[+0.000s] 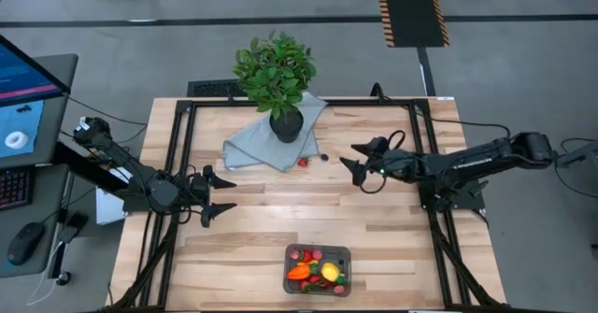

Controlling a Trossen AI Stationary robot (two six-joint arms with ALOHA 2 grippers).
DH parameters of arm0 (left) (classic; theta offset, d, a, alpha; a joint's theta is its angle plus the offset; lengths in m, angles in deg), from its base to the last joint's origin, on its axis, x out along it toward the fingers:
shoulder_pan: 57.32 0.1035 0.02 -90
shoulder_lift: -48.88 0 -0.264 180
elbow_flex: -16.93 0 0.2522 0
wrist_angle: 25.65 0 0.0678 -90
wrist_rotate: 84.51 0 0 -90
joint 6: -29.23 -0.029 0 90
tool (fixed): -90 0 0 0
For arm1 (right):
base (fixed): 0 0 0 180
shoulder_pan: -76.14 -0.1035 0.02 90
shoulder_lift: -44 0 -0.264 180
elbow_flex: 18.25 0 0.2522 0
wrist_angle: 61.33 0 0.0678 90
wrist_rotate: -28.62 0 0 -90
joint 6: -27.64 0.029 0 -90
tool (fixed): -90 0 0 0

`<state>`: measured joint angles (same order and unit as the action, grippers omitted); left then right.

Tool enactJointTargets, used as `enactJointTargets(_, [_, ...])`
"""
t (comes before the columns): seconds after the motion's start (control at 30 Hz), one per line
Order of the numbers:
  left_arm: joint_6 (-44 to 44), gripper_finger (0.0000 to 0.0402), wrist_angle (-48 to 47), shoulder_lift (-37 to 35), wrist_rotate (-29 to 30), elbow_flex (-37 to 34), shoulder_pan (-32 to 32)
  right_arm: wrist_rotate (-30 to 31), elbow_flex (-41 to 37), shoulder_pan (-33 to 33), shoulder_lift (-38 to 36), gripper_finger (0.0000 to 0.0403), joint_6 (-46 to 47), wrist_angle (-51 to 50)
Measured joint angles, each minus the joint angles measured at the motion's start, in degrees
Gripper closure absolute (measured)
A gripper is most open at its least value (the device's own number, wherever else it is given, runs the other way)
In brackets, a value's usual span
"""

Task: Pick and placing Produce into tupperware
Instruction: Put the blackberry into the black bin

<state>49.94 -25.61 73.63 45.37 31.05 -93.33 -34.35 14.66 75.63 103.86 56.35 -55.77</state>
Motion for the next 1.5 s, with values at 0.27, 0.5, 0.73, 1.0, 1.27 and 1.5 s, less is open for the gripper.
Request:
enactJointTargets(0.27, [-0.2,0.0092,-0.3,0.0,0.3,0.0,0.0,0.2,0.0,0.0,7.6,0.0033,-2.0,5.2])
enactJointTargets(0.5, [-0.3,0.0092,-0.4,0.0,0.3,0.0,0.0,-1.8,0.0,2.8,15.7,0.0033,-0.2,13.0])
enactJointTargets(0.73, [-0.3,0.0092,-0.4,0.0,0.3,0.0,0.0,-9.6,1.7,6.6,22.9,0.0033,-1.9,15.5])
enactJointTargets(1.0, [-0.5,0.0092,-0.4,0.0,0.5,0.0,0.0,-10.6,6.7,8.6,32.2,0.0033,-8.1,15.5])
enactJointTargets(1.27, [-0.4,0.0092,-0.8,0.0,0.5,0.0,0.0,-10.7,9.2,11.1,40.0,0.0033,-10.7,15.7])
enactJointTargets(1.5, [-0.4,0.0092,-1.0,0.0,0.6,0.0,0.0,-10.4,9.4,11.2,43.8,0.0033,-11.2,17.7])
